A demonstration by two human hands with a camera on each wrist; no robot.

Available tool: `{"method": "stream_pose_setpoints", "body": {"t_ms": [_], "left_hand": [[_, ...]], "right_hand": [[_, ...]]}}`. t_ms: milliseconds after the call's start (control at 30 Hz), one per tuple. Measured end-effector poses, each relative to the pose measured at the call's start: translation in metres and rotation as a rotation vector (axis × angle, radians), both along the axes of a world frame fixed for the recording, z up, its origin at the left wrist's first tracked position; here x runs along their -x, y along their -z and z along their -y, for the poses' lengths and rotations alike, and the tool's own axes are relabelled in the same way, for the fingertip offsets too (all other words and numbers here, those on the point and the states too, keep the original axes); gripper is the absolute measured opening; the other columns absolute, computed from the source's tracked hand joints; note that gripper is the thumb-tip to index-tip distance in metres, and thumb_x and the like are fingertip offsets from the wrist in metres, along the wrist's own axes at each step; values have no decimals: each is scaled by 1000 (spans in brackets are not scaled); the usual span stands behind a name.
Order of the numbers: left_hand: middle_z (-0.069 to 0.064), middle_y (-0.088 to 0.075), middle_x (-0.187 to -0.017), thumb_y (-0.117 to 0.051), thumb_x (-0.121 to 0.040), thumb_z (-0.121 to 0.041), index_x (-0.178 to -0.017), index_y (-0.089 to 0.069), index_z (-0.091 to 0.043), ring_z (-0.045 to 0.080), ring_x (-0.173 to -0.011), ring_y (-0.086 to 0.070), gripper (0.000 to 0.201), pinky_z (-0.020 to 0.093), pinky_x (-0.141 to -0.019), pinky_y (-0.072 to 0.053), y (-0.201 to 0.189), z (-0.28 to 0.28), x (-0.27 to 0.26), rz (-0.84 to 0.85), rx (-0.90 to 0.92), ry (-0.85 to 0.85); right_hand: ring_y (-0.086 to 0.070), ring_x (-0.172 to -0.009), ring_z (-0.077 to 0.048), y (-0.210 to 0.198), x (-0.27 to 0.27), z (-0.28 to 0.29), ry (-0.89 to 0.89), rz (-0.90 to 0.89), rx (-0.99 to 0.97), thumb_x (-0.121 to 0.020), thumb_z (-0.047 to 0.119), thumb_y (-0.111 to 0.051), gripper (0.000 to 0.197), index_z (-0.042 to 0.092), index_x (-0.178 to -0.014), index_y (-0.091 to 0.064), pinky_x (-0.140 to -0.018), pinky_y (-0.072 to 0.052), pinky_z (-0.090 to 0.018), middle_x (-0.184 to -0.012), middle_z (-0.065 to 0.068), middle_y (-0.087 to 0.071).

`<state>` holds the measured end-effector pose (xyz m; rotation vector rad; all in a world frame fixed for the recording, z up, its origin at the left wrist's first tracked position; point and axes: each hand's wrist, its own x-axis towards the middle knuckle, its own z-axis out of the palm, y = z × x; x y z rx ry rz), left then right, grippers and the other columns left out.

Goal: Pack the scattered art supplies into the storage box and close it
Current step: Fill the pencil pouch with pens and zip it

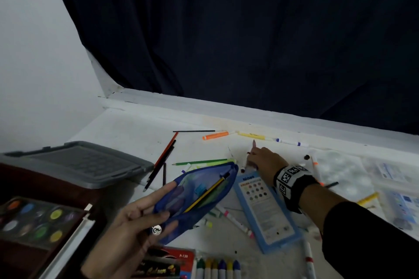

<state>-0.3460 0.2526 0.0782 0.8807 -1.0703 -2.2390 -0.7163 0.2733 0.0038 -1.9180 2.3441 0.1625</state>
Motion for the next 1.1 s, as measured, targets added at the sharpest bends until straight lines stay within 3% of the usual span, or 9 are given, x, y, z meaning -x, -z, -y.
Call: {"method": "stream_pose_setpoints", "body": {"t_ms": [167,267,367,433,567,733,833,933,1100], "left_hand": [[3,-69,-127,-65,-73,11,-115,-75,-21,21,-117,-66,54,31,-86,-57,-4,-1,-1,10,-12,-18],[4,-70,-126,-55,-79,11,-114,-75,-20,22,-117,-66,52,34,-89,-55,-7,-4,-1,30,-18,-20],[4,-70,-125,-55,-78,11,-113,-76,-20,22,-116,-67,51,34,-89,-55,-7,-9,-4,47,-9,-13],[4,-70,-125,-55,-78,11,-113,-76,-20,21,-116,-67,51,34,-89,-55,-8,-12,-5,50,-12,-9],[6,-70,-124,-56,-78,12,-112,-76,-19,23,-115,-67,50,36,-89,-55,-9,-21,-8,48,-44,10],[5,-71,-123,-55,-85,13,-121,-72,-15,21,-113,-68,49,35,-88,-57,-3,-40,-6,92,-81,87],[6,-71,-124,-52,-88,13,-126,-67,-13,22,-115,-67,49,34,-87,-58,-1,-50,-6,100,-82,149],[7,-71,-124,-52,-89,15,-123,-70,-13,23,-116,-67,47,33,-84,-60,1,-57,-7,111,-80,183],[9,-72,-120,-48,-88,18,-119,-73,-12,23,-111,-69,50,34,-82,-61,6,-66,-8,153,-95,204]], "right_hand": [[-46,-116,-22,-8,2,-3,8,-122,-5,-90,5,-51,23,19,-106,-62,-89,-43,-35,-120,0,-54],[-51,-111,-22,-12,2,-10,36,-194,-43,-94,18,-54,9,25,-96,-48,-85,-40,-35,-113,0,-58],[-54,-110,-23,-13,0,-22,128,-234,-2,-95,18,-49,23,22,-117,-45,-85,-40,-35,-118,0,-58],[-57,-101,-27,-17,-3,-29,149,-226,186,-96,15,-46,28,16,-124,-42,-81,-45,-36,-113,-5,-60],[-56,-72,-29,-49,-34,-40,43,35,576,-103,23,-38,15,13,-113,-43,-58,-45,-35,-93,-9,-64],[-63,-75,-19,-100,-116,-73,-118,567,773,-102,41,-32,16,32,-115,-35,-69,-53,-41,-91,6,-64],[-65,-74,-20,-110,-159,-99,-238,809,747,-101,47,-29,20,36,-117,-34,-68,-54,-45,-87,4,-64],[-64,-71,-18,-99,-182,-119,-272,851,602,-101,53,-26,27,35,-118,-35,-66,-52,-48,-83,7,-64],[-57,-102,2,-58,-183,-136,-357,598,316,-105,29,-42,24,34,-126,-51,-89,-46,-19,-113,13,-63]]}}
